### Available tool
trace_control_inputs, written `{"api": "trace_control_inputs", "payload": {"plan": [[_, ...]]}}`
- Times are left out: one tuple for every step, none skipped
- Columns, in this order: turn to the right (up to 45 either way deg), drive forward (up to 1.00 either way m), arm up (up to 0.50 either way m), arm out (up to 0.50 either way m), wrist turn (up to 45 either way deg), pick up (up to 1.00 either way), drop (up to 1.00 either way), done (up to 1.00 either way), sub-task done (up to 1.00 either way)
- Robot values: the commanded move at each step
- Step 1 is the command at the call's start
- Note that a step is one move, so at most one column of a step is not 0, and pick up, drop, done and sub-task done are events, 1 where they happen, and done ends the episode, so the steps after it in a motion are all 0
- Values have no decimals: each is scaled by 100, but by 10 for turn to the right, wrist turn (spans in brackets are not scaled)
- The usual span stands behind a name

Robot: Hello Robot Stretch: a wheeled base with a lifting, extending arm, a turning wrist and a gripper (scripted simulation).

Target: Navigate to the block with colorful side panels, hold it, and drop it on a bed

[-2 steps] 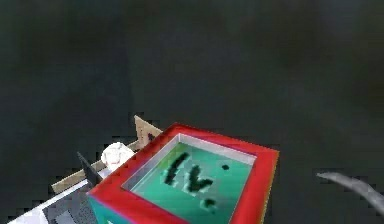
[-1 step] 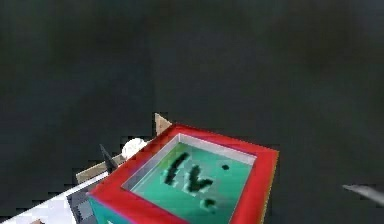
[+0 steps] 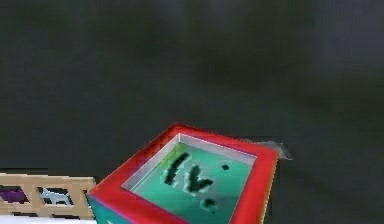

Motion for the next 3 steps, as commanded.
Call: {"api": "trace_control_inputs", "payload": {"plan": [[450, 0, 0, 0, 0, 0, 0, 0, 0], [90, 0, 0, 0, 0, 0, 0, 0, 0], [-450, 0, 0, 0, 0, 0, 0, 0, 0]]}}
